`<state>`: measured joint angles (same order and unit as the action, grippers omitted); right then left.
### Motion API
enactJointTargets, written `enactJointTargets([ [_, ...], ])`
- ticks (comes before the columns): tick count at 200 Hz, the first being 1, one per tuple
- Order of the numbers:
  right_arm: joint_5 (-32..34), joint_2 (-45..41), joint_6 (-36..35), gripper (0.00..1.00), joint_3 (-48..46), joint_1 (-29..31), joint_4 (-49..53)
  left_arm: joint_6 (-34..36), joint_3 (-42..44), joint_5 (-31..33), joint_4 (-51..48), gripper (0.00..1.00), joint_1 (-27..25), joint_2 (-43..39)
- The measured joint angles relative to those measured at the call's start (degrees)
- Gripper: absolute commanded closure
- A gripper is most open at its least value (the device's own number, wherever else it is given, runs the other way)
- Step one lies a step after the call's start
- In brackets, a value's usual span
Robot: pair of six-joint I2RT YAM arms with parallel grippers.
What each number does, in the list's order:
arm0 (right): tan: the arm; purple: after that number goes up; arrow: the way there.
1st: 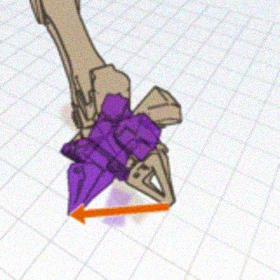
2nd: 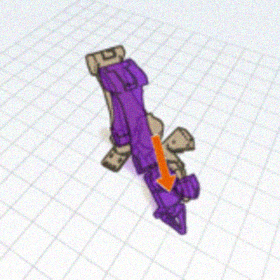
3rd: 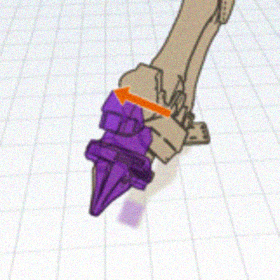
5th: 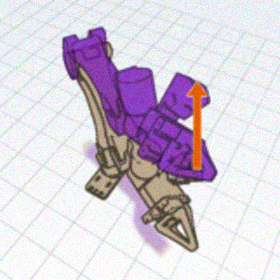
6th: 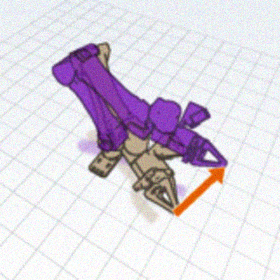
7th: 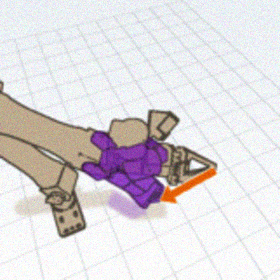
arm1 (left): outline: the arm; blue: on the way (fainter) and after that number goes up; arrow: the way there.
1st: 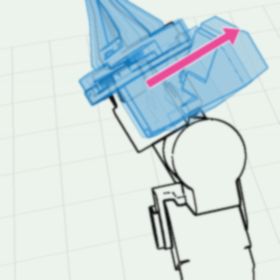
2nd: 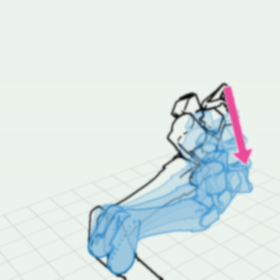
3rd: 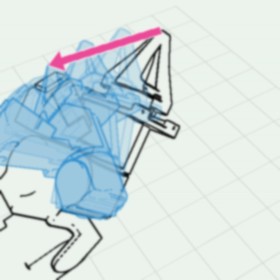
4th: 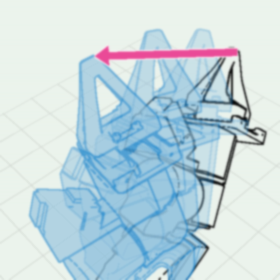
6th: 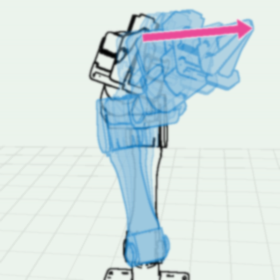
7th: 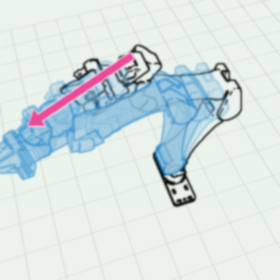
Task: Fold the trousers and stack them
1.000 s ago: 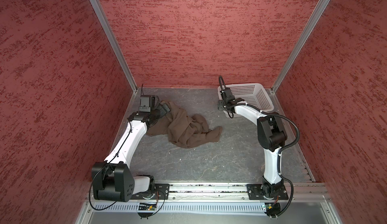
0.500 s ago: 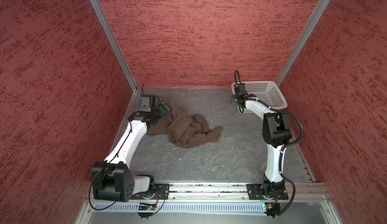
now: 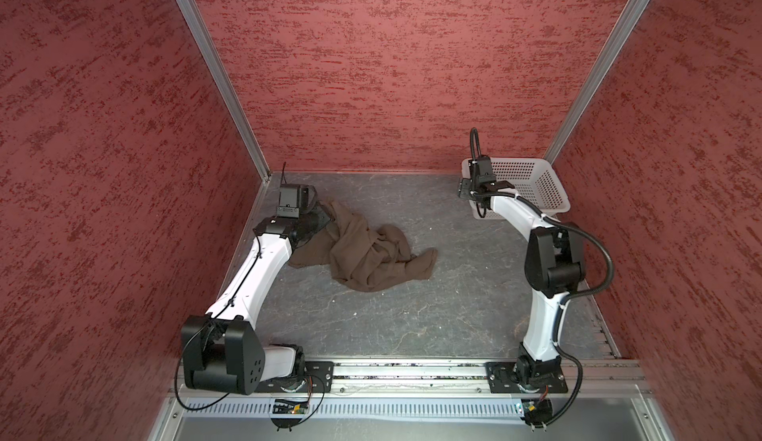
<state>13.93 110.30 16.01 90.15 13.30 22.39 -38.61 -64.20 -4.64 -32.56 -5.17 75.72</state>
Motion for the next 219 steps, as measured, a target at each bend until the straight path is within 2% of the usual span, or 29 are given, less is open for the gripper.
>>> enactJointTargets([
  [12, -0.42, -6.36, 0.26, 0.22, -3.85, 3.28, -1.18, 0.15, -0.11, 0.07, -0.09, 0.77, -0.02, -0.37],
  [24, -1.57, -11.52, 1.01, 0.22, -6.51, 6.27, -3.02, 0.74, -0.11, 0.04, -0.42, 0.9, -0.04, -0.72],
  [30, -2.32, -13.79, 1.42, 0.22, -7.85, 8.04, -4.0, 0.96, -0.11, -0.07, -0.57, 1.0, -0.04, -0.87],
  [64, -5.64, -20.2, 2.62, 0.22, -18.47, 17.9, -10.19, 1.38, -1.95, -0.92, -2.47, 1.0, -0.26, -1.11],
  [89, -10.03, -18.86, 3.52, 0.22, -28.13, 23.47, -13.97, 2.91, -5.6, -2.84, -3.54, 1.0, -0.7, -1.11],
  [111, -14.16, -14.71, 4.79, 0.23, -31.91, 25.9, -16.74, 4.0, -8.59, -4.96, -4.0, 1.0, -1.03, -1.11],
  [127, -17.0, -10.8, 5.99, 0.36, -32.0, 26.32, -19.87, 4.66, -10.36, -5.95, -4.96, 1.0, -1.27, -1.18],
  [131, -17.7, -9.81, 6.62, 0.43, -31.95, 26.32, -20.85, 4.79, -10.78, -6.1, -5.25, 1.0, -1.29, -1.2],
  [141, -19.02, -7.85, 7.1, 0.7, -31.74, 26.32, -22.58, 5.05, -11.69, -6.4, -6.12, 1.0, -1.33, -1.36],
  [154, -20.33, -5.64, 7.96, 0.91, -31.26, 26.23, -24.06, 5.33, -12.83, -6.6, -7.3, 1.0, -1.36, -1.66],
  [155, -20.39, -5.55, 8.0, 0.95, -31.21, 26.21, -24.13, 5.44, -12.94, -6.62, -7.43, 1.0, -1.33, -1.7],
  [159, -20.68, -5.05, 8.09, 1.0, -30.82, 26.12, -24.28, 5.55, -13.35, -6.67, -7.85, 1.0, -1.33, -1.84],
  [190, -22.05, -4.33, 8.0, 1.0, -26.23, 24.02, -23.15, 6.56, -17.88, -6.71, -11.61, 1.0, -1.33, -1.99],
  [219, -22.4, -7.69, 6.99, 1.0, -21.35, 18.12, -21.51, 7.21, -25.03, -8.07, -14.05, 1.0, -1.31, -0.48],
])
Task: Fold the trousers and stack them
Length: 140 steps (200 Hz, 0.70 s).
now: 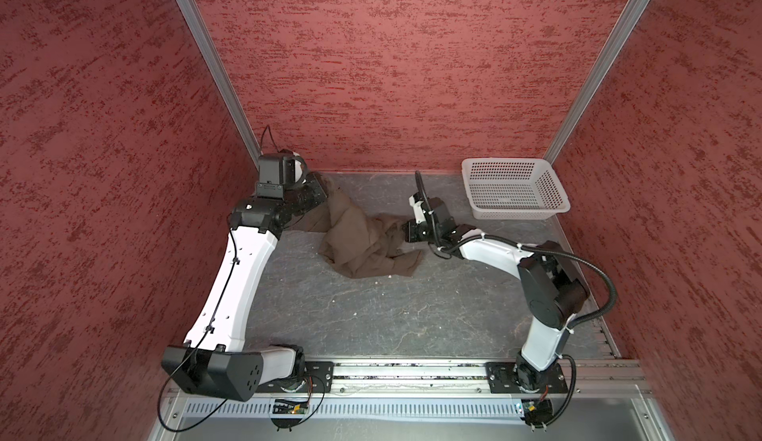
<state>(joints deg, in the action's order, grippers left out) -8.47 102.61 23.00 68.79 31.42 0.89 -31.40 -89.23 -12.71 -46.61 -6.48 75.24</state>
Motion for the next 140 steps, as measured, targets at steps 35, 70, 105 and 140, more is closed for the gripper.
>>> enactJointTargets([
  [35, 3.48, -11.8, -3.93, 1.0, 0.28, -9.42, 4.33, 1.36, -12.61, -5.29, -0.63, 1.0, -0.2, 6.58],
  [70, 10.73, -22.43, -6.64, 1.0, 4.63, -20.85, 12.85, 3.98, -23.3, -6.64, -2.1, 1.0, -0.61, 12.61],
  [105, 16.11, -30.4, -4.87, 1.0, 6.95, -34.42, 17.97, 3.74, -18.23, -3.17, -1.77, 1.0, 3.13, 10.86],
  [140, 12.28, -33.88, -2.86, 1.0, 3.04, -30.4, 19.76, 3.17, -12.76, -0.24, -2.67, 1.0, 4.11, 10.27],
])
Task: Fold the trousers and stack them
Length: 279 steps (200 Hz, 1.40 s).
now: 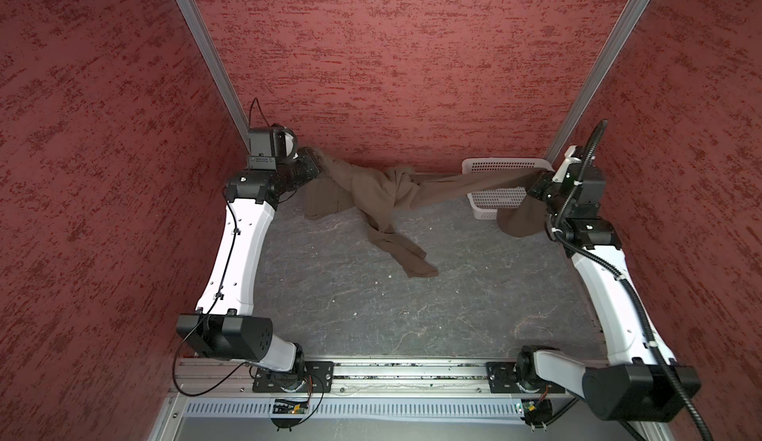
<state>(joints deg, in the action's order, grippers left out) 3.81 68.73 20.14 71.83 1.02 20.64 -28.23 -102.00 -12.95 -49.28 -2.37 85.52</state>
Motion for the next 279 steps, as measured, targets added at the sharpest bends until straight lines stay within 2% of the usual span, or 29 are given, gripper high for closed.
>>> enactJointTargets([
  [37, -2.84, 4.48, 0.98, 1.0, -3.85, 13.38, 1.95, 0.24, -5.97, 0.94, -2.36, 1.0, -2.54, 3.3],
  [41, -3.23, 4.72, 1.14, 0.93, -4.22, 14.16, 1.92, 0.26, -6.69, 1.11, -2.36, 1.0, -2.84, 3.48],
  [52, -3.63, 5.31, 1.81, 0.59, -4.83, 15.98, 1.97, 0.52, -8.17, 1.38, -2.54, 1.0, -3.5, 3.78],
  [56, -3.69, 5.77, 2.19, 0.5, -4.83, 16.55, 2.01, 0.66, -8.9, 1.42, -2.69, 1.0, -3.78, 3.93],
  [64, -3.65, 6.58, 2.21, 0.42, -4.59, 17.29, 1.95, 0.68, -10.16, 1.44, -2.8, 1.0, -4.22, 4.22],
  [77, -3.61, 9.05, 2.23, 0.35, -3.04, 18.53, 2.82, 0.72, -12.44, 1.46, -3.34, 1.0, -5.01, 4.98],
  [120, -4.02, 10.01, 2.82, 0.32, -2.49, 25.03, 0.92, 2.1, -18.43, 4.02, -6.12, 1.0, -9.11, 7.32],
  [160, -11.39, 10.62, 3.8, 0.28, -4.13, 37.64, -14.1, 2.67, -24.72, 4.72, -9.44, 1.0, -11.21, 8.5],
  [197, -14.51, 20.83, 3.41, 0.23, -1.18, 46.47, -25.05, 3.37, -27.3, 5.53, -10.21, 1.0, -13.9, 9.01],
  [206, -15.47, 24.3, 3.87, 0.24, 0.66, 46.86, -26.53, 3.56, -27.41, 5.55, -10.34, 1.0, -14.47, 9.01],
  [212, -16.17, 26.56, 4.44, 0.3, 1.95, 46.88, -27.43, 3.65, -27.45, 5.55, -10.38, 1.0, -14.8, 9.01],
  [216, -16.5, 28.09, 4.81, 0.4, 2.93, 46.82, -28.15, 3.67, -27.45, 5.55, -10.4, 1.0, -14.95, 9.01],
  [220, -17.0, 29.29, 5.16, 0.58, 3.74, 46.75, -28.72, 3.72, -27.45, 5.55, -10.45, 1.0, -15.06, 9.01],
  [225, -17.62, 30.88, 5.64, 0.85, 4.85, 46.64, -29.44, 3.78, -27.45, 5.55, -10.58, 1.0, -15.08, 9.01],
  [230, -18.01, 32.15, 6.05, 1.0, 5.86, 46.51, -30.12, 3.91, -27.45, 5.57, -10.8, 1.0, -15.06, 9.01],
  [254, -17.86, 34.38, 6.4, 1.0, 10.1, 45.51, -29.07, 4.87, -27.45, 6.84, -12.26, 1.0, -14.84, 8.98],
  [279, -14.56, 31.54, 4.24, 1.0, 12.59, 41.48, -23.89, 5.86, -25.03, 8.0, -12.2, 1.0, -13.4, 7.02],
])
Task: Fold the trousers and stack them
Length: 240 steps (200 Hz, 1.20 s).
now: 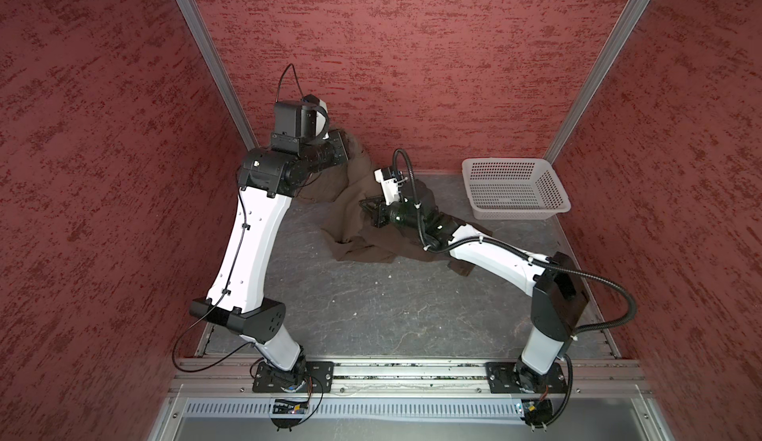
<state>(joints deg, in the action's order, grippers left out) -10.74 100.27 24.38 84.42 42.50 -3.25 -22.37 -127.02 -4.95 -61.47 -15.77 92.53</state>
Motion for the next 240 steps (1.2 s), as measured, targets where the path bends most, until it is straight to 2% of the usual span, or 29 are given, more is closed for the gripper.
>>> enactJointTargets([
  [29, 4.11, -5.75, -1.86, 1.0, 2.27, -12.79, 8.57, -0.7, 9.79, -0.44, 2.34, 1.0, 5.64, -6.86],
  [46, 5.2, -5.86, -3.96, 0.99, 8.41, -21.33, 15.28, -1.95, 15.13, -1.62, 3.74, 1.0, 9.27, -10.4],
  [48, 5.27, -5.75, -4.07, 0.97, 9.11, -21.92, 15.93, -2.21, 15.61, -1.77, 3.96, 1.0, 9.6, -10.67],
  [65, 5.44, -3.89, -5.29, 0.55, 14.6, -26.93, 21.64, -2.91, 17.55, -2.75, 5.03, 1.0, 10.51, -11.78],
  [72, 5.29, -3.58, -5.6, 0.46, 14.86, -28.0, 22.82, -3.13, 17.7, -3.06, 5.38, 1.0, 10.6, -11.82],
  [80, 4.55, -3.63, -5.77, 0.41, 13.51, -28.5, 23.34, -3.32, 17.84, -3.54, 5.7, 1.0, 10.58, -11.8],
  [126, 1.99, -7.78, -5.14, 0.39, -3.28, -24.85, 24.81, -4.02, 17.99, -3.98, 5.84, 1.0, 10.64, -11.32],
  [143, 2.08, -12.44, -5.66, 0.38, -9.99, -20.02, 24.44, -4.35, 17.94, -4.0, 5.99, 1.0, 10.62, -10.73],
  [181, 1.68, -18.49, -6.62, 0.26, -18.12, -7.37, 21.29, -5.22, 15.96, -4.17, 6.14, 1.0, 10.16, -8.02],
  [206, 0.63, -17.14, -5.14, 0.24, -22.99, -5.31, 17.79, -5.9, 10.86, -5.49, 5.7, 1.0, 9.4, -4.26],
  [240, -0.22, -12.52, -2.67, 0.18, -27.3, -2.1, 8.07, -7.52, -0.94, -8.57, 3.37, 1.0, 8.41, 3.28],
])
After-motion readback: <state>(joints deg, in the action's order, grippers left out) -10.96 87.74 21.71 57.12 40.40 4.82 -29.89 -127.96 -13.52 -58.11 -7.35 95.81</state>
